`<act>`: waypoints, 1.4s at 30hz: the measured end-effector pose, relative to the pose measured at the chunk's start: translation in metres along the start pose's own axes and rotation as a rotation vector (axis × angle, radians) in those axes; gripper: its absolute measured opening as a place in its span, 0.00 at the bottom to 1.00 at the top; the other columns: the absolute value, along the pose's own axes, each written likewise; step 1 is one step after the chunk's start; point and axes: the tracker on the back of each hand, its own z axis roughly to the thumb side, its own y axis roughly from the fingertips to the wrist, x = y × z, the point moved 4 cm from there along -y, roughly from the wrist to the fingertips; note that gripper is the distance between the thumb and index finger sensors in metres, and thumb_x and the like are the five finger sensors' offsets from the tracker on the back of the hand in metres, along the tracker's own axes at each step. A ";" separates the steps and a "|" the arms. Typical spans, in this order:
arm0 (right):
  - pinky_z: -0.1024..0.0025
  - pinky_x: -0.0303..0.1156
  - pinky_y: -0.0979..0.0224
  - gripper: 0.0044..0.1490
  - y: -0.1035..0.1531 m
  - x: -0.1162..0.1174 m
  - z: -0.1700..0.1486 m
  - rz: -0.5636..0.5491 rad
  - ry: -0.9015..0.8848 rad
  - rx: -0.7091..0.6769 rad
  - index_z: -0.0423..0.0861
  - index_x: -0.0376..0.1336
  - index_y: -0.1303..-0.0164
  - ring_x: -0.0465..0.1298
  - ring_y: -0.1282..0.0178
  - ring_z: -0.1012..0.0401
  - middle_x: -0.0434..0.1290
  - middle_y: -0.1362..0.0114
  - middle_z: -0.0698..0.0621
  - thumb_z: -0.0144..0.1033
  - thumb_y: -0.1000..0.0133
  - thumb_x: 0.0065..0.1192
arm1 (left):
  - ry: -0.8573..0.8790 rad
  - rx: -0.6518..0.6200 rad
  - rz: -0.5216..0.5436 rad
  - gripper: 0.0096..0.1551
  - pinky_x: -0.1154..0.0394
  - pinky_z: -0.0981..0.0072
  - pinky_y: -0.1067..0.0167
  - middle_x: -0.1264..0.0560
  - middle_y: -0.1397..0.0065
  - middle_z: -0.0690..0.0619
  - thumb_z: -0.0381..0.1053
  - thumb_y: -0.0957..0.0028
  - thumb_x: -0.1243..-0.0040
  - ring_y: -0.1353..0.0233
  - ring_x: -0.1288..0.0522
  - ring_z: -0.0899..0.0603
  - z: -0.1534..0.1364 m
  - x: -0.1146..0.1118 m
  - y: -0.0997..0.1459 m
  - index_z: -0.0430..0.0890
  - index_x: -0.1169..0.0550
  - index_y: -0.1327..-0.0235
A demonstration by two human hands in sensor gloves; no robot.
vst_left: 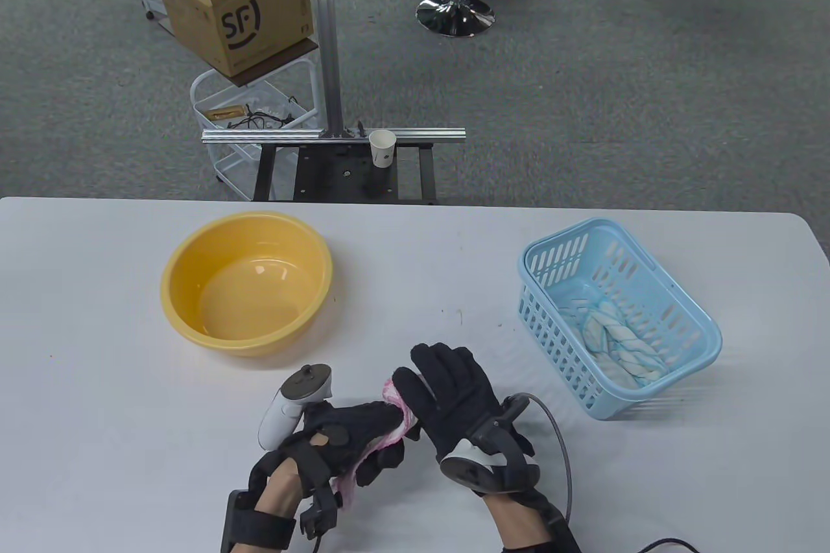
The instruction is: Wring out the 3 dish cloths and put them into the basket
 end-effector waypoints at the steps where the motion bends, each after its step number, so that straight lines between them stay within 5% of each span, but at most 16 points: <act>1: 0.39 0.64 0.26 0.40 -0.001 0.002 -0.001 0.023 -0.013 0.015 0.53 0.57 0.26 0.69 0.25 0.42 0.64 0.22 0.44 0.42 0.47 0.76 | -0.044 -0.002 0.054 0.43 0.19 0.59 0.66 0.16 0.53 0.56 0.71 0.46 0.43 0.72 0.17 0.54 0.002 0.005 0.003 0.40 0.27 0.31; 9: 0.40 0.68 0.28 0.41 0.001 0.020 -0.011 0.175 -0.245 0.171 0.45 0.60 0.29 0.76 0.32 0.43 0.72 0.28 0.44 0.38 0.48 0.80 | -0.577 -0.068 0.388 0.54 0.20 0.55 0.67 0.15 0.54 0.54 0.67 0.59 0.32 0.74 0.17 0.51 0.038 0.014 0.020 0.43 0.36 0.23; 12: 0.41 0.69 0.29 0.44 0.001 0.020 -0.014 0.169 -0.287 0.203 0.43 0.57 0.27 0.78 0.34 0.44 0.74 0.30 0.42 0.34 0.49 0.80 | -0.676 -0.077 0.390 0.57 0.20 0.53 0.66 0.16 0.52 0.53 0.65 0.60 0.31 0.73 0.18 0.50 0.042 0.010 0.020 0.54 0.45 0.20; 16: 0.42 0.71 0.30 0.49 0.002 0.021 -0.014 0.177 -0.274 0.205 0.39 0.53 0.25 0.79 0.35 0.45 0.74 0.31 0.43 0.33 0.50 0.81 | -0.787 -0.072 0.382 0.56 0.20 0.53 0.65 0.16 0.51 0.53 0.64 0.61 0.28 0.72 0.17 0.49 0.043 0.006 0.017 0.65 0.45 0.21; 23: 0.41 0.71 0.30 0.51 0.003 0.023 -0.013 0.193 -0.242 0.195 0.37 0.51 0.25 0.79 0.35 0.44 0.73 0.31 0.40 0.34 0.50 0.81 | -0.885 -0.030 0.396 0.47 0.20 0.53 0.69 0.14 0.57 0.51 0.68 0.55 0.31 0.77 0.17 0.49 0.044 0.001 0.015 0.53 0.33 0.23; 26: 0.41 0.70 0.29 0.51 0.006 0.017 -0.019 0.134 -0.230 0.213 0.38 0.50 0.24 0.78 0.34 0.44 0.72 0.29 0.40 0.38 0.49 0.79 | -0.853 -0.033 0.449 0.45 0.20 0.54 0.73 0.13 0.61 0.53 0.69 0.53 0.38 0.80 0.18 0.50 0.042 0.005 0.016 0.45 0.28 0.27; 35: 0.36 0.63 0.26 0.48 0.004 0.007 -0.007 0.046 -0.181 0.134 0.46 0.45 0.21 0.68 0.24 0.39 0.58 0.19 0.39 0.40 0.44 0.70 | -0.167 -0.097 0.445 0.41 0.19 0.58 0.74 0.13 0.62 0.57 0.67 0.47 0.42 0.81 0.18 0.53 0.009 0.036 0.020 0.39 0.26 0.32; 39: 0.32 0.54 0.22 0.59 0.001 0.020 0.005 0.190 -0.133 0.101 0.53 0.32 0.21 0.52 0.16 0.37 0.37 0.14 0.42 0.45 0.43 0.71 | 0.135 -0.145 0.310 0.41 0.19 0.58 0.73 0.14 0.61 0.57 0.67 0.46 0.44 0.80 0.18 0.53 -0.001 0.030 0.013 0.38 0.26 0.33; 42: 0.32 0.49 0.21 0.66 0.000 0.020 0.007 0.197 -0.046 0.076 0.58 0.24 0.25 0.43 0.15 0.37 0.26 0.16 0.46 0.49 0.44 0.71 | 0.285 -0.156 0.105 0.40 0.19 0.58 0.74 0.13 0.63 0.57 0.67 0.43 0.46 0.81 0.18 0.53 -0.003 0.013 0.002 0.36 0.24 0.36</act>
